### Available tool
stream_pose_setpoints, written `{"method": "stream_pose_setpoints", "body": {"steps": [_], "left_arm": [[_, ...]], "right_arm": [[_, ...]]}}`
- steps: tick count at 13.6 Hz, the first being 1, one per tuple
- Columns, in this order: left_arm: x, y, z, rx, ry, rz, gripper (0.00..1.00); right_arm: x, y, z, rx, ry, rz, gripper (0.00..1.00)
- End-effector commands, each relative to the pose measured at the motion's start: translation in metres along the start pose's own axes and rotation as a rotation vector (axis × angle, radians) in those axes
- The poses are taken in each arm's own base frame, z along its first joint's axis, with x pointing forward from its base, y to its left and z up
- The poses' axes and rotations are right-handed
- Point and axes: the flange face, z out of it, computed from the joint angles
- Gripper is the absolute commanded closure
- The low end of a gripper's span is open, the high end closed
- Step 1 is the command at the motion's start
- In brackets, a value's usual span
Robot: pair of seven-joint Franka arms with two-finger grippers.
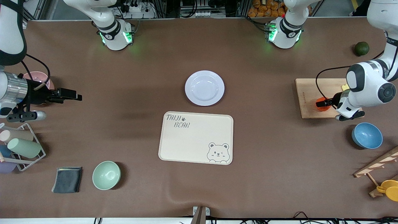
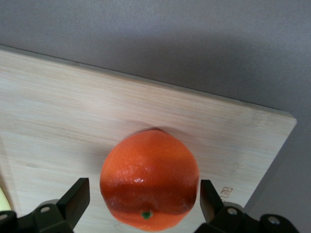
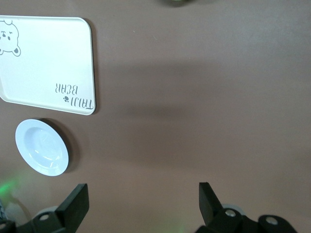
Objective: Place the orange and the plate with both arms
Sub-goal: 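Carry the orange toward the white plate while the right gripper reaches out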
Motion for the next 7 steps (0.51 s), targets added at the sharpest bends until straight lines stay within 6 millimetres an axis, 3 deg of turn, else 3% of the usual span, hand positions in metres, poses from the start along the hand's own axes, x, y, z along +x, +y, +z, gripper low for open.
{"method": "stream_pose_setpoints", "body": {"steps": [1, 2, 4, 5, 6, 7], "left_arm": [[0.003, -0.007, 0.007, 0.004, 0.003, 0.008, 0.06], [0.004, -0.007, 0.008, 0.004, 0.001, 0.008, 0.21], [0.005, -0.006, 0.006, 0.005, 0.006, 0.011, 0.72], [0.005, -0.004, 0.002, 0.006, 0.011, 0.012, 0.87], [0.006, -0.001, -0.005, 0.01, 0.017, 0.022, 0.96], [0.005, 0.001, -0.018, 0.013, 0.032, 0.026, 0.98]], "right_arm": [[0.001, 0.004, 0.011, 0.08, -0.036, 0.028, 0.0], [0.004, 0.003, 0.02, 0.123, -0.054, 0.038, 0.0], [0.01, 0.0, 0.032, 0.139, -0.075, 0.039, 0.0], [0.013, 0.0, 0.04, 0.147, -0.088, 0.042, 0.0], [0.014, -0.006, 0.042, 0.165, -0.092, 0.035, 0.0], [0.015, -0.009, 0.044, 0.175, -0.092, 0.032, 0.0]]}}
